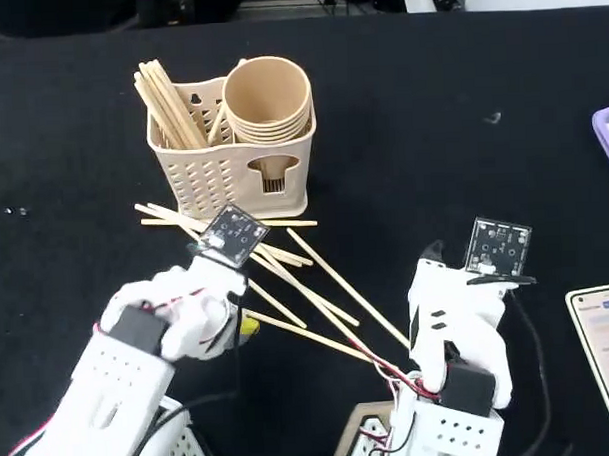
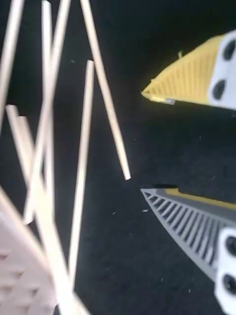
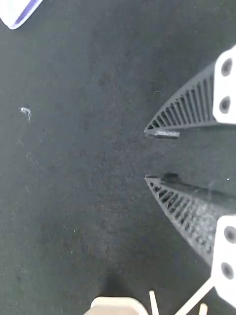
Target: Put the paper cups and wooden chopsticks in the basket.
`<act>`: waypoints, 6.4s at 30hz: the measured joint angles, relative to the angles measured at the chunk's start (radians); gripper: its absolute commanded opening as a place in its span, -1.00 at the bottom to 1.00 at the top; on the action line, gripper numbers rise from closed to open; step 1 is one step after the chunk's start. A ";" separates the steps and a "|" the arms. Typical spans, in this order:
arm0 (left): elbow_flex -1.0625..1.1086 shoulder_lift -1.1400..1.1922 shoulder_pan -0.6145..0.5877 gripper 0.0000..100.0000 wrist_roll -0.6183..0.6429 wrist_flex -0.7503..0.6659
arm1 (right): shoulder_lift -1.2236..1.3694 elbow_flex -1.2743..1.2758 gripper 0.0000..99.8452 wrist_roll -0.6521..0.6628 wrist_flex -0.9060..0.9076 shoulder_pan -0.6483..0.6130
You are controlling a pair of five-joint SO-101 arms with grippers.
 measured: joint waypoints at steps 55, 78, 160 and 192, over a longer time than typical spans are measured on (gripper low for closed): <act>-0.262 0.865 0.164 -0.95 0.982 -0.494 | 0.000 0.000 -0.75 -0.003 -0.018 0.000; -0.264 0.865 0.163 -0.94 1.020 -0.497 | 0.000 0.000 -0.75 -0.003 -0.018 0.000; 0.439 -0.770 -0.766 -0.41 0.436 -0.143 | 1.263 -0.588 -0.74 0.098 -0.087 -1.005; 0.457 -0.770 -0.753 -0.55 0.434 -0.144 | 1.749 -0.763 -0.98 0.259 -0.120 -0.959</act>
